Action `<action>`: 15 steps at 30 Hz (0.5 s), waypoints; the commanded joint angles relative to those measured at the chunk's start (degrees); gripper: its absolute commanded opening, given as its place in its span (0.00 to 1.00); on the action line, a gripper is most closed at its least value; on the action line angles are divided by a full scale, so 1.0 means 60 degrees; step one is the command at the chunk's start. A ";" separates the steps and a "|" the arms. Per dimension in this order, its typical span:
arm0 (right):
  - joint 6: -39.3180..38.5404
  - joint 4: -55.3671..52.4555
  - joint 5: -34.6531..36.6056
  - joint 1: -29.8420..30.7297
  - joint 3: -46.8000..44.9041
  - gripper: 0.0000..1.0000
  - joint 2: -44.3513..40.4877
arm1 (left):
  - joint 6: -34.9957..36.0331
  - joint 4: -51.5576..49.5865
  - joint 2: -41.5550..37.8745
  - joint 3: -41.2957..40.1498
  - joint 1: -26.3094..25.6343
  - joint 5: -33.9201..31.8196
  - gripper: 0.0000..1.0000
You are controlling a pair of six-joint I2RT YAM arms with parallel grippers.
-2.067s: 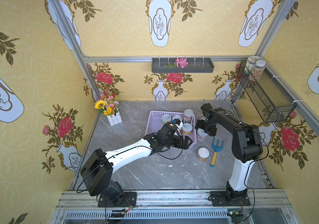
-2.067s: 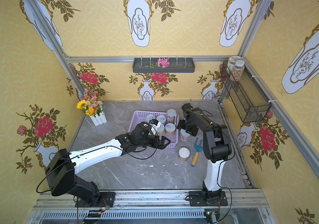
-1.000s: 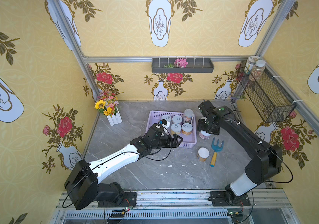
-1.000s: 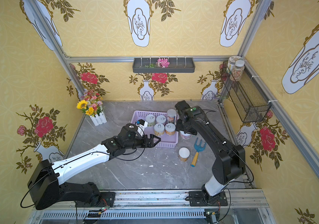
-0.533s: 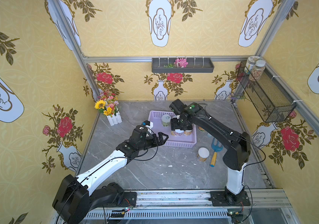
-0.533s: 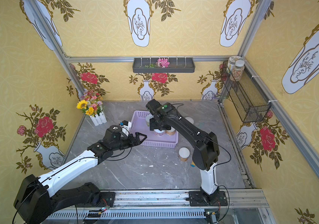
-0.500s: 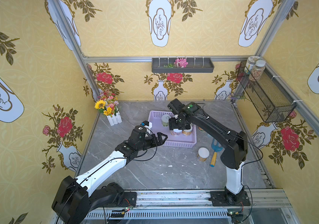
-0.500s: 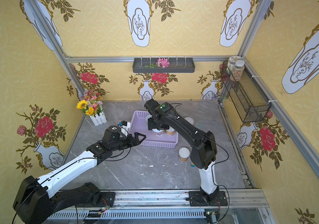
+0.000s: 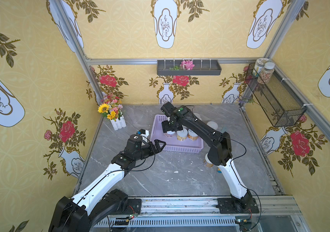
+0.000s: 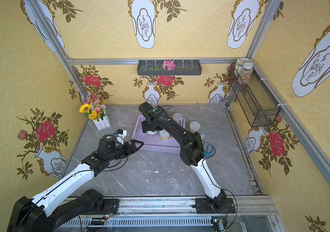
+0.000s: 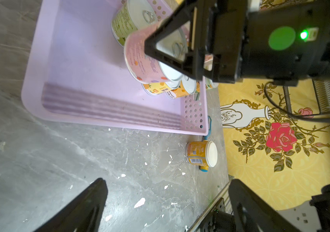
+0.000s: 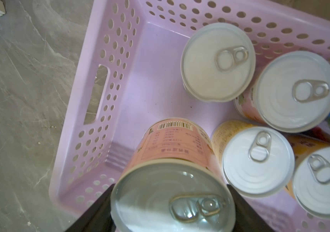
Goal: Put the canned food in the basket
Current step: Place the canned food in the basket.
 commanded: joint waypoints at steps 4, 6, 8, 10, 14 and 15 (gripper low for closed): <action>-0.0618 0.0243 0.0567 -0.0035 0.0793 0.63 0.0932 | 0.0049 -0.0064 -0.0075 -0.0054 0.0015 0.0127 1.00; -0.0708 0.0296 0.0816 -0.0054 0.0746 0.63 0.1064 | 0.0076 -0.0114 -0.0072 -0.0053 0.0015 0.0109 1.00; -0.0819 0.0369 0.0974 -0.0090 0.0758 0.63 0.1214 | 0.0110 -0.0132 -0.0075 -0.0074 0.0308 0.0113 1.00; -0.0970 0.0459 0.1119 -0.0127 0.0807 0.63 0.1333 | 0.0116 -0.0109 -0.0075 -0.0108 0.0300 0.0114 1.00; -0.1058 0.0480 0.1390 -0.0261 0.0896 0.66 0.1526 | 0.0071 -0.0035 -0.0032 -0.0147 0.0301 0.0167 1.00; -0.1042 0.0468 0.1418 -0.0273 0.0891 0.67 0.1542 | 0.0075 -0.0014 -0.0014 -0.0142 0.0303 0.0169 1.00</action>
